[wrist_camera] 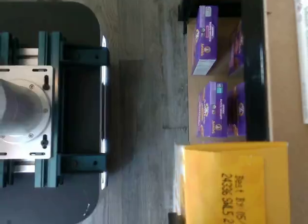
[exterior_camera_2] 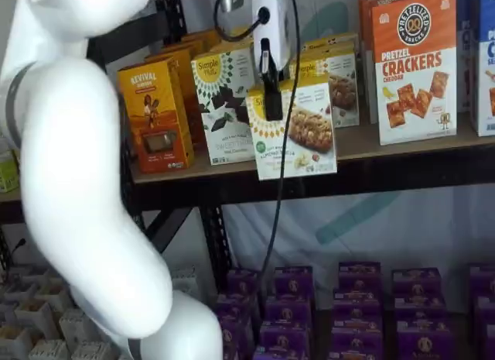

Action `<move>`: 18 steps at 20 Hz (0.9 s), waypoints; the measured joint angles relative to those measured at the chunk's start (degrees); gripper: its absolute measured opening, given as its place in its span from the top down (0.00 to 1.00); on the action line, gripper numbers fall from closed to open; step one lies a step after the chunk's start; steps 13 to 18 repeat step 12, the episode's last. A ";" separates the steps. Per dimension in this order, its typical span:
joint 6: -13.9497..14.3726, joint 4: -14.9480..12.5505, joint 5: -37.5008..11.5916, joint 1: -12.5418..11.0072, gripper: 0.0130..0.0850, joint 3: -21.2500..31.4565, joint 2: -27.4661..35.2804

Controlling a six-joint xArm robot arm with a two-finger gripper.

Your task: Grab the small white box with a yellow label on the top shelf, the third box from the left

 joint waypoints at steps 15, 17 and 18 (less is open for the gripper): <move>0.74 -0.66 1.57 0.92 0.67 6.53 -5.93; 0.74 -0.66 1.57 0.92 0.67 6.53 -5.93; 0.74 -0.66 1.57 0.92 0.67 6.53 -5.93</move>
